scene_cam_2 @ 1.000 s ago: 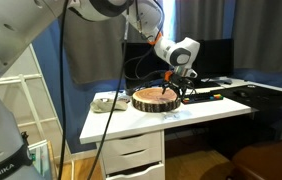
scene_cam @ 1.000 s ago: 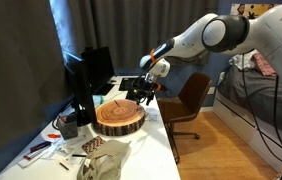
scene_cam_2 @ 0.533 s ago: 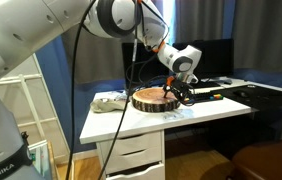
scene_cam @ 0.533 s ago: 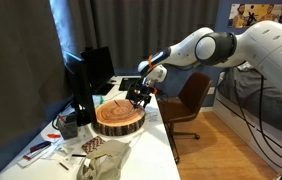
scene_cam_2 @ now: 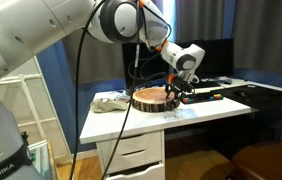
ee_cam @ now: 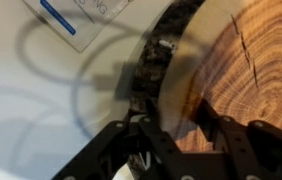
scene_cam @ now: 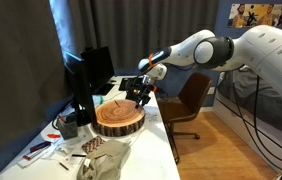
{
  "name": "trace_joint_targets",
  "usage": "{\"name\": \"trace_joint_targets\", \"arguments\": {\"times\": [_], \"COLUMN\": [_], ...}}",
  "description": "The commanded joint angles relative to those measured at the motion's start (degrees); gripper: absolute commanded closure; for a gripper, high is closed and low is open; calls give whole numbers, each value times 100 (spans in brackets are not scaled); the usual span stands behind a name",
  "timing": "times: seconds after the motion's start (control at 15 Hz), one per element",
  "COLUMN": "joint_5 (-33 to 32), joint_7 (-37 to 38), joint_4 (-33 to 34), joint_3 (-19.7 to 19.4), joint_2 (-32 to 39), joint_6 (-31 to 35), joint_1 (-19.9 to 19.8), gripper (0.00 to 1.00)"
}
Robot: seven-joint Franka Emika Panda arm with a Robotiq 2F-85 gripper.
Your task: Place the log pillow on the chair
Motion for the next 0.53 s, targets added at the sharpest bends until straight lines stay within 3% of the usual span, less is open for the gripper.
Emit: {"name": "trace_joint_targets", "arguments": {"times": [0.0, 0.2, 0.47], "joint_5": [122, 184, 363], "joint_7": [157, 70, -37], "joint_4": [144, 92, -149], "joint_3": [84, 146, 248], "joint_2": [-21, -135, -498], "joint_6": [-410, -676, -998], "joint_1": [-90, -157, -313], "gripper": [86, 94, 93]}}
